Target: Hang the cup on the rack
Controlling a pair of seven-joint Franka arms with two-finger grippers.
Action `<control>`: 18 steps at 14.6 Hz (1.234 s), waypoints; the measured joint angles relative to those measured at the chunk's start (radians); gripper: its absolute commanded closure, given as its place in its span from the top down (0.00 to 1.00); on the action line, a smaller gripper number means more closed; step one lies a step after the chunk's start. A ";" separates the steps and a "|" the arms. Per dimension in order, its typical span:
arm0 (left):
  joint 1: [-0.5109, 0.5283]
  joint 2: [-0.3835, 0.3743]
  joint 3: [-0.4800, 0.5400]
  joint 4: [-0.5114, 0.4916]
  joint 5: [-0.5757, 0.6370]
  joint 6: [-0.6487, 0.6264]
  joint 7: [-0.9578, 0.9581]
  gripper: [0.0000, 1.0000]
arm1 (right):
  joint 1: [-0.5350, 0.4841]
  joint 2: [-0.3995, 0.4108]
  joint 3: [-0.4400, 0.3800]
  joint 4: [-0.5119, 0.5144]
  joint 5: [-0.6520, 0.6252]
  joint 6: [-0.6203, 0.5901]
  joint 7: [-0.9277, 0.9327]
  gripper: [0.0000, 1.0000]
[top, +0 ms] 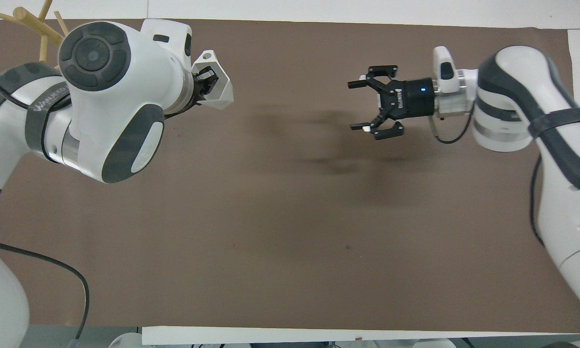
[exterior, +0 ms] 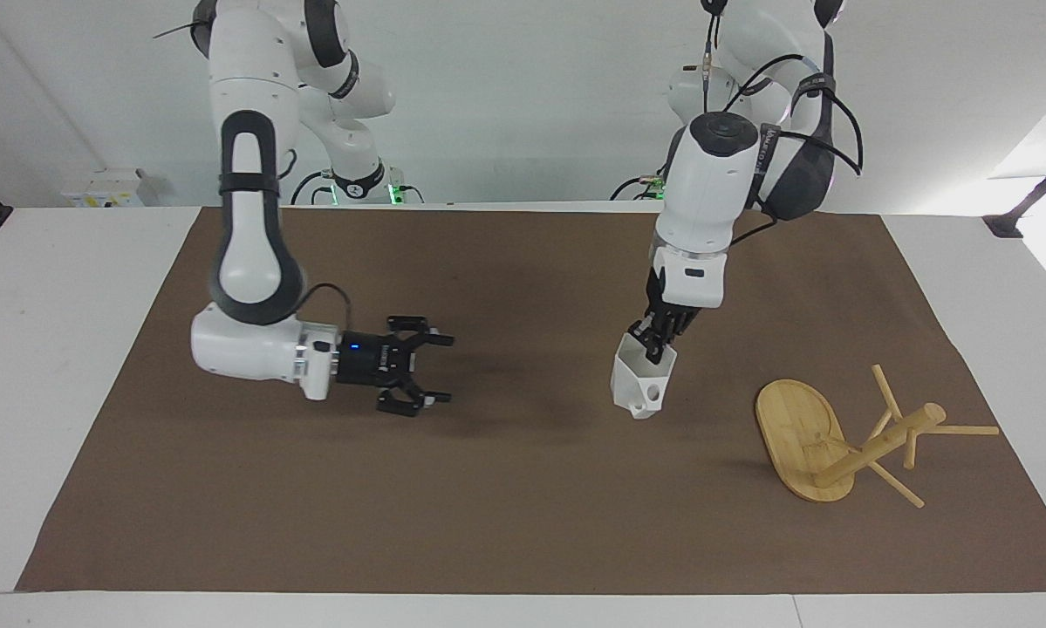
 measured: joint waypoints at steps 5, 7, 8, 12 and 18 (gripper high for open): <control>0.071 -0.074 0.000 -0.388 0.003 0.632 0.013 0.00 | -0.257 -0.012 0.001 0.027 -0.362 -0.096 -0.006 1.00; 0.109 -0.104 -0.001 -0.534 0.003 0.843 0.048 0.00 | -0.283 -0.061 0.001 0.050 -0.535 -0.091 0.019 1.00; 0.129 -0.112 -0.001 -0.570 0.003 0.894 0.059 0.00 | -0.280 -0.105 0.004 0.060 -0.629 -0.079 0.070 1.00; 0.200 -0.121 -0.003 -0.584 0.005 0.928 0.070 0.00 | -0.234 -0.307 0.022 0.085 -0.834 -0.063 0.453 1.00; 0.284 -0.101 -0.004 -0.577 0.013 0.929 0.078 0.00 | -0.106 -0.373 0.025 0.216 -1.014 -0.181 1.031 1.00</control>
